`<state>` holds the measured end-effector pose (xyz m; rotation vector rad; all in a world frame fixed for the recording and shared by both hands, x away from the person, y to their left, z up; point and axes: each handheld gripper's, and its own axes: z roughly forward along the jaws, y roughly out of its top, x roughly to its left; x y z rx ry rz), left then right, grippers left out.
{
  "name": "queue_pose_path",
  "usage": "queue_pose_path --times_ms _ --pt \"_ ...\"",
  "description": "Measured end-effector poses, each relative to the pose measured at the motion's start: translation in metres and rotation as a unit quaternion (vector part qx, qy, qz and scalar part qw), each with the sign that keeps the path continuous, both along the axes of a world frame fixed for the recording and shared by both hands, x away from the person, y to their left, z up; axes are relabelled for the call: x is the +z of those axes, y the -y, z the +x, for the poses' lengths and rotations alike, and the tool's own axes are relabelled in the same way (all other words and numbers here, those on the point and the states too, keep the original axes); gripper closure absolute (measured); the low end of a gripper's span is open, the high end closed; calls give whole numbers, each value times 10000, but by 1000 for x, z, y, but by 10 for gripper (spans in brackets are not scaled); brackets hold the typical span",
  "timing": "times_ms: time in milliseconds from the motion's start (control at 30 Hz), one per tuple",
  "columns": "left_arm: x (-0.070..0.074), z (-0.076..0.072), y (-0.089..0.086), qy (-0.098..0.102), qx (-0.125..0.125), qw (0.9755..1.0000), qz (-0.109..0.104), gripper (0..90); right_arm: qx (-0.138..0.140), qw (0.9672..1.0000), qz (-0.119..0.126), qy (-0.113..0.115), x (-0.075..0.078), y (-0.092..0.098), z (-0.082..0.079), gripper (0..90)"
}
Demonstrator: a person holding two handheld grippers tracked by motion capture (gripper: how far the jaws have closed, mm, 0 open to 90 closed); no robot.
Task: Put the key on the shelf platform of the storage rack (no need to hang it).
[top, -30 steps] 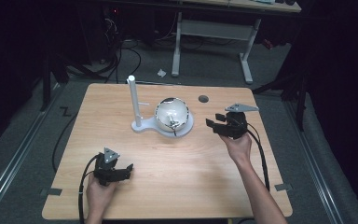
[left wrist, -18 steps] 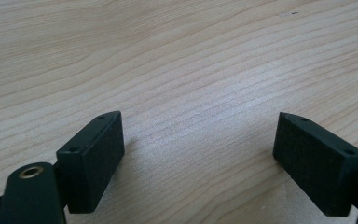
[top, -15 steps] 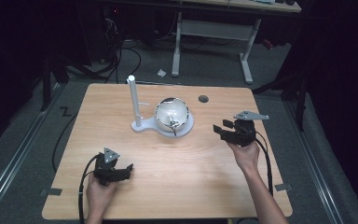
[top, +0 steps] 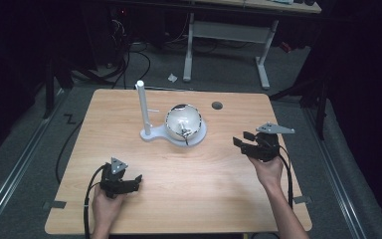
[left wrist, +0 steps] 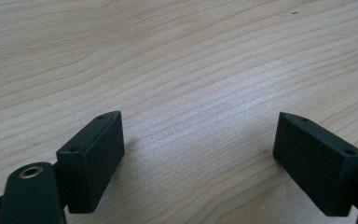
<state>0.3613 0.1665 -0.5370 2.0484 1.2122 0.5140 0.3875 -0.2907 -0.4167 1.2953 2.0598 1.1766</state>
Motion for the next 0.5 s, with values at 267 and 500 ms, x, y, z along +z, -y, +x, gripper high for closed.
queue_pose_path --times_ms 267,500 --pt "0 0 0 -6 -4 10000 3 168 -96 9999 66 -77 -6 10 -8 489" --pt "0 0 0 -6 -5 10000 1 168 -77 9997 186 -99 -14 16 -23 506"
